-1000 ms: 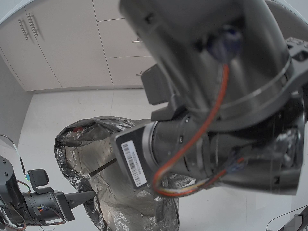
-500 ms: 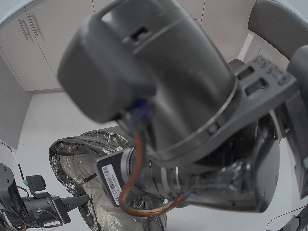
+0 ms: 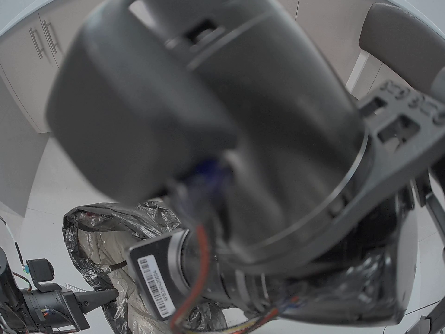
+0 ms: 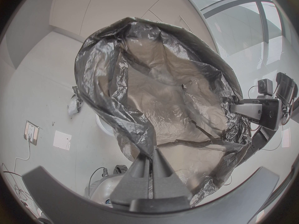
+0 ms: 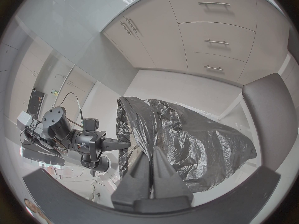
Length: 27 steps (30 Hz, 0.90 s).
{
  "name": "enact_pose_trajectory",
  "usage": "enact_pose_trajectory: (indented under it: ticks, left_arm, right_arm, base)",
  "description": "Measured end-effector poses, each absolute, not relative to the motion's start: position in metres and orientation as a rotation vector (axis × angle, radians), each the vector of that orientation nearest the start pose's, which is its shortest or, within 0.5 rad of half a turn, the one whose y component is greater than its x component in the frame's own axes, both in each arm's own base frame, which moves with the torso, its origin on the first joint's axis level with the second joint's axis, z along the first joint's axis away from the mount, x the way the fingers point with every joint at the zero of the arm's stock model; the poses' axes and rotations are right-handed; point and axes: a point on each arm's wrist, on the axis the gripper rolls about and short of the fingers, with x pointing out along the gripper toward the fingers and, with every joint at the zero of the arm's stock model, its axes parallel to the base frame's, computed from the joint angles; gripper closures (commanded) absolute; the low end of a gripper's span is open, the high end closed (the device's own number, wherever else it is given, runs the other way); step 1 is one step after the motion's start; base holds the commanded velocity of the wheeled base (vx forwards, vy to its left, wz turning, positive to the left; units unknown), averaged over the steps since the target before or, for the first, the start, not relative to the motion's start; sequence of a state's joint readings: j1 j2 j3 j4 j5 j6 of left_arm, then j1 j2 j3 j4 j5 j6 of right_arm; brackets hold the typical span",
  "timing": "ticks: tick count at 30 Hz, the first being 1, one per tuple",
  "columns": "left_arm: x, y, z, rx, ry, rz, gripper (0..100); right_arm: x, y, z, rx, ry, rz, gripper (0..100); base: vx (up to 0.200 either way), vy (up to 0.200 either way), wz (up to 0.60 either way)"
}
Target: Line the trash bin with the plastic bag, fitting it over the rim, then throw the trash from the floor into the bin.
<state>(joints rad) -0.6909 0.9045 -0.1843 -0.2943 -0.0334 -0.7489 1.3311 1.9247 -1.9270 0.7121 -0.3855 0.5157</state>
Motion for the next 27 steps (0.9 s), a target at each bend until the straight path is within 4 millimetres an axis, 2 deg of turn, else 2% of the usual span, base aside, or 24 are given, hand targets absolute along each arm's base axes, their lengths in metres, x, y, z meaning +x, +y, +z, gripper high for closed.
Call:
enact_pose_trajectory:
  ticks: [4,9,13,17,27]
  left_arm:
    - [0.066,-0.056,0.133,-0.565,0.658,-0.531,100]
    - [0.067,-0.055,0.13,-0.555,0.676,-0.528,100]
    - [0.075,-0.055,0.126,-0.489,0.674,-0.481,100]
    - [0.085,-0.054,0.123,-0.44,0.661,-0.436,100]
    - [0.109,-0.059,0.125,-0.444,0.608,-0.394,100]
  right_arm:
    - [0.095,0.347,0.289,-0.076,0.692,0.732,100]
    - [0.12,0.354,0.279,-0.032,0.682,0.676,100]
    - [0.143,0.358,0.269,-0.005,0.677,0.621,100]
    - [0.156,0.364,0.258,0.019,0.679,0.591,100]
    - [0.185,0.373,0.236,0.041,0.65,0.503,100]
  base:
    - [0.0,0.0,0.0]
    - [0.0,0.0,0.0]
    - [0.0,0.0,0.0]
    - [0.0,0.0,0.0]
    - [0.0,0.0,0.0]
